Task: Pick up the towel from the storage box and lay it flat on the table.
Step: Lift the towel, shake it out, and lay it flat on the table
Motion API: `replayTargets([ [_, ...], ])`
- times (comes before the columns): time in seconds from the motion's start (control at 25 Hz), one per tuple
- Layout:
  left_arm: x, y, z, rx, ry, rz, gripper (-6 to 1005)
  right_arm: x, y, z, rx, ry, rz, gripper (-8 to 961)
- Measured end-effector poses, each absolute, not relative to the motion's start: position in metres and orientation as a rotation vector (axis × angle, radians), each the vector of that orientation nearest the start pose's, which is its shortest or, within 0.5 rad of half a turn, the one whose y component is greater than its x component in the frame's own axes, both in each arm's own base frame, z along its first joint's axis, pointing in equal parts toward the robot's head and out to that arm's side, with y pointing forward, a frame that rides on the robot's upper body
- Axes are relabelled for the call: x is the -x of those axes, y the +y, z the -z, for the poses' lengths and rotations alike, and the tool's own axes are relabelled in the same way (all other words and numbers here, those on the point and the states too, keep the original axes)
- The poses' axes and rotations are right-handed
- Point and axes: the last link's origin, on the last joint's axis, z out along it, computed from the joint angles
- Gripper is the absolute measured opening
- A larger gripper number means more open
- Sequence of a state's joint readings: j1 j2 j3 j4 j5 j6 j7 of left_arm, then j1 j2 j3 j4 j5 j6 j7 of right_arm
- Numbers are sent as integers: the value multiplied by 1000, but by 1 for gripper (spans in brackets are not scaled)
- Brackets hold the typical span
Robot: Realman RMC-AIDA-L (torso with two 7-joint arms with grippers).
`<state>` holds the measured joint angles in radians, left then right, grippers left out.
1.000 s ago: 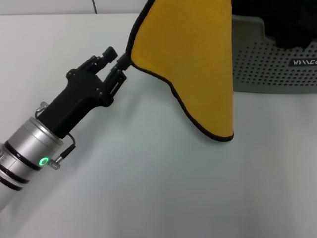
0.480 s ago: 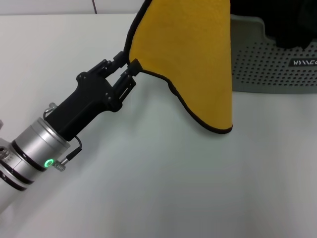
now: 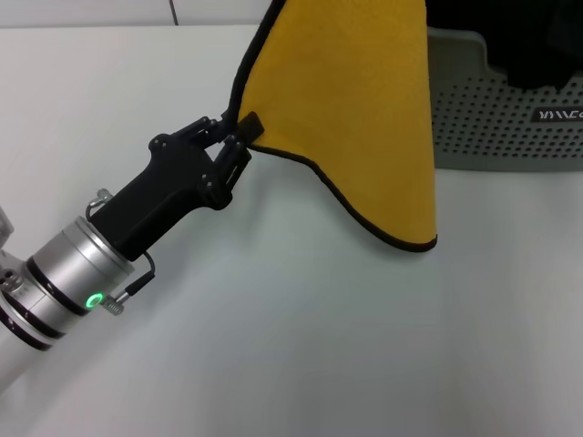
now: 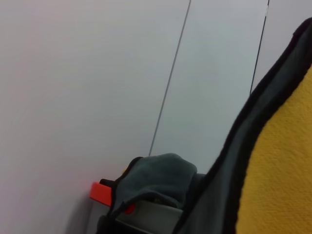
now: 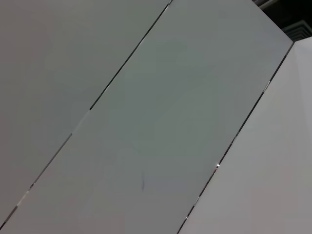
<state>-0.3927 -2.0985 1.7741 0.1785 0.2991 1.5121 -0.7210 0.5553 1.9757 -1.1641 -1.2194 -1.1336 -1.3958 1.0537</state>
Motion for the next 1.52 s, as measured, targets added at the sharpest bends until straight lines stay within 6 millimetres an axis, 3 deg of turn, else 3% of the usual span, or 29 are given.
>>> replayTargets([
  [0.24, 260, 283, 50, 2101, -585, 1296, 60, -68, 363, -109, 2239, -689, -1120, 9],
  [0.52, 263, 283, 38, 2044, -609, 1349, 28, -76, 368, -102, 2304, -572, -1114, 8],
  [0.76, 268, 284, 1, 2077, -689, 1509, 10, -81, 376, -76, 2522, -321, -939, 9],
  [0.92, 275, 281, -27, 2094, -671, 1574, 11, -74, 377, -74, 2607, -203, -837, 9],
  [1.08, 278, 270, -54, 2123, -602, 1650, 11, -71, 364, -85, 2625, -156, -775, 9],
  [1.24, 280, 254, -74, 2158, -537, 1723, 12, -76, 339, -93, 2679, -127, -732, 9],
  [1.52, 282, 228, -79, 2288, -584, 1776, 11, -97, 284, -107, 2762, -104, -683, 8],
])
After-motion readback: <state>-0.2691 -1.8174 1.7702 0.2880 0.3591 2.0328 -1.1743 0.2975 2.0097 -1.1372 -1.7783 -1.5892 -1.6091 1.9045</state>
